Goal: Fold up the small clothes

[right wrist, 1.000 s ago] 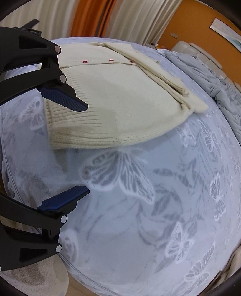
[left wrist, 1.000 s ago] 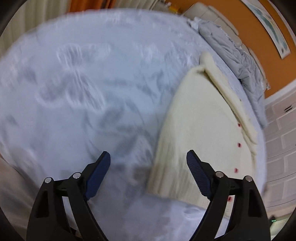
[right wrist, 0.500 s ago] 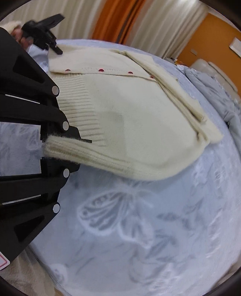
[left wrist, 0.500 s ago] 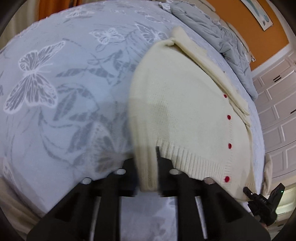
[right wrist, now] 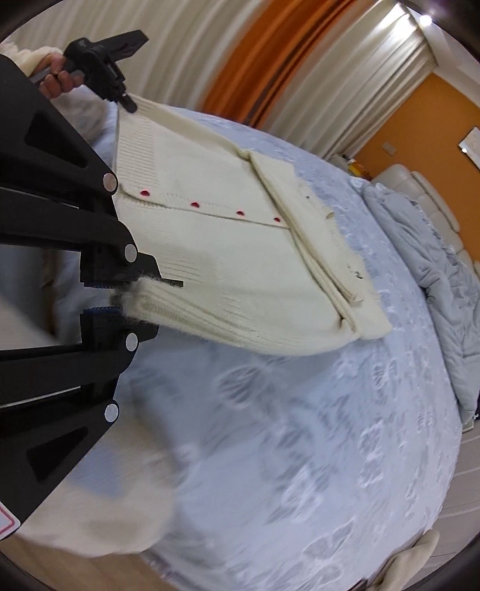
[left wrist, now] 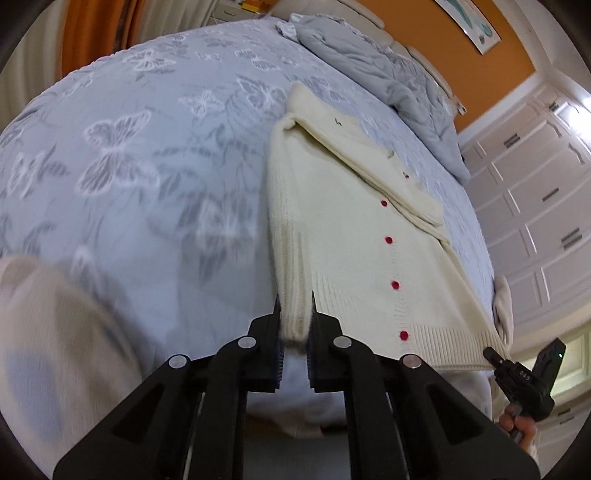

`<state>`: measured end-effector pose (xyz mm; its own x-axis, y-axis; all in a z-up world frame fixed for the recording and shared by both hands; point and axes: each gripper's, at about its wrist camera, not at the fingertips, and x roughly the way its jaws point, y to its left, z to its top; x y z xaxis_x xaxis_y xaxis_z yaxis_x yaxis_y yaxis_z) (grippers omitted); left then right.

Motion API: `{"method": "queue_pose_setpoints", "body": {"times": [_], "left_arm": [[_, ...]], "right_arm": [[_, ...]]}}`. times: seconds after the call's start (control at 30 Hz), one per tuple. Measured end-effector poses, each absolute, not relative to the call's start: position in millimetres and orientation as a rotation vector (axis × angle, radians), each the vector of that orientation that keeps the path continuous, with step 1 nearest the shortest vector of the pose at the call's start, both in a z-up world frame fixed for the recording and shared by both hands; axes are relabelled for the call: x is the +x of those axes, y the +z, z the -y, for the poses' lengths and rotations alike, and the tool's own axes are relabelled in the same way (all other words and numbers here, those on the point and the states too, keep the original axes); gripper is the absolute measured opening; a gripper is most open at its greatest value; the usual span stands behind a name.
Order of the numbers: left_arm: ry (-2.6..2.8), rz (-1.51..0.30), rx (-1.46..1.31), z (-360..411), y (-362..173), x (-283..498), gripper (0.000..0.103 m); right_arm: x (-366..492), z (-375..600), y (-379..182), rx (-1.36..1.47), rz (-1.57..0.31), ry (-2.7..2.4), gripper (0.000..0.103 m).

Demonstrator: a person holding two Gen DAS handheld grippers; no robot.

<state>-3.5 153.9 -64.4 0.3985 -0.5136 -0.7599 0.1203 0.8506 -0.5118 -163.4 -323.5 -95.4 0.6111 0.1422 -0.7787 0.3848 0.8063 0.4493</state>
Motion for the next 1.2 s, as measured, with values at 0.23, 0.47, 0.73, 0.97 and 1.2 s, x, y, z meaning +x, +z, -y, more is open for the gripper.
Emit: {"method": "queue_pose_setpoints", "body": {"times": [0.23, 0.47, 0.73, 0.97, 1.2], "left_arm": [[-0.442, -1.160, -0.384, -155, -67, -55, 0.009], [-0.336, -1.240, -0.392, -144, -94, -36, 0.044], [-0.296, -1.250, -0.355, -130, -105, -27, 0.072], [-0.326, -1.369, -0.367, -113, -130, -20, 0.036], [-0.388, -1.213, -0.338, -119, -95, -35, 0.000]], "right_arm": [[-214, 308, -108, 0.618, -1.005, -0.150, 0.006], [-204, 308, -118, 0.610, -1.045, -0.167, 0.007], [-205, 308, -119, 0.616, -1.055, -0.174, 0.005], [-201, 304, -119, 0.586, -1.081, -0.189, 0.007], [-209, 308, -114, 0.621, -1.010, -0.171, 0.006]]}}
